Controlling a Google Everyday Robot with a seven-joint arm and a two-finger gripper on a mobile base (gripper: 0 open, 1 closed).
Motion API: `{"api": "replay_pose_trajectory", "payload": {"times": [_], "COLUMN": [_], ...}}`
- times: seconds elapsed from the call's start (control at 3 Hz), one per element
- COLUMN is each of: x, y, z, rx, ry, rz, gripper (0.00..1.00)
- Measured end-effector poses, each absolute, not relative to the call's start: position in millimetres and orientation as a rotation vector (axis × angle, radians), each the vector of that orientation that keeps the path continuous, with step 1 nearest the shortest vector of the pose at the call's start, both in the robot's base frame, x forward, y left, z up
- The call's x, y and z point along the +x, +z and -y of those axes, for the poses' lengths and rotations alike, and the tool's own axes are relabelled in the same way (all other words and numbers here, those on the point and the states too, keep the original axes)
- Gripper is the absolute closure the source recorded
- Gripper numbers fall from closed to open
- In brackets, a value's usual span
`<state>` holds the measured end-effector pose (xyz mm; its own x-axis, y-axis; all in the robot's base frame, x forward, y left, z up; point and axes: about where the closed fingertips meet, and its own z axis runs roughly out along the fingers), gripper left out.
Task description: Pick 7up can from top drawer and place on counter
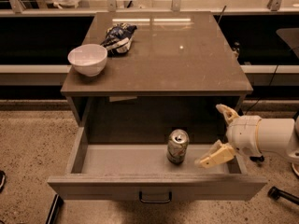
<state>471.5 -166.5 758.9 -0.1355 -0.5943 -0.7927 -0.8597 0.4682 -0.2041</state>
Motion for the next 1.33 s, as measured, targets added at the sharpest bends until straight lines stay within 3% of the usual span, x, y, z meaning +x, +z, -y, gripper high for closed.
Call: {"api": "replay_pose_trajectory", "payload": {"times": [1.33], "x": [483.8], "y": [707.1], "z": [115.9], "rx": [-1.283], "ry": [0.533], "rz": [-1.789], "gripper": [0.0]}}
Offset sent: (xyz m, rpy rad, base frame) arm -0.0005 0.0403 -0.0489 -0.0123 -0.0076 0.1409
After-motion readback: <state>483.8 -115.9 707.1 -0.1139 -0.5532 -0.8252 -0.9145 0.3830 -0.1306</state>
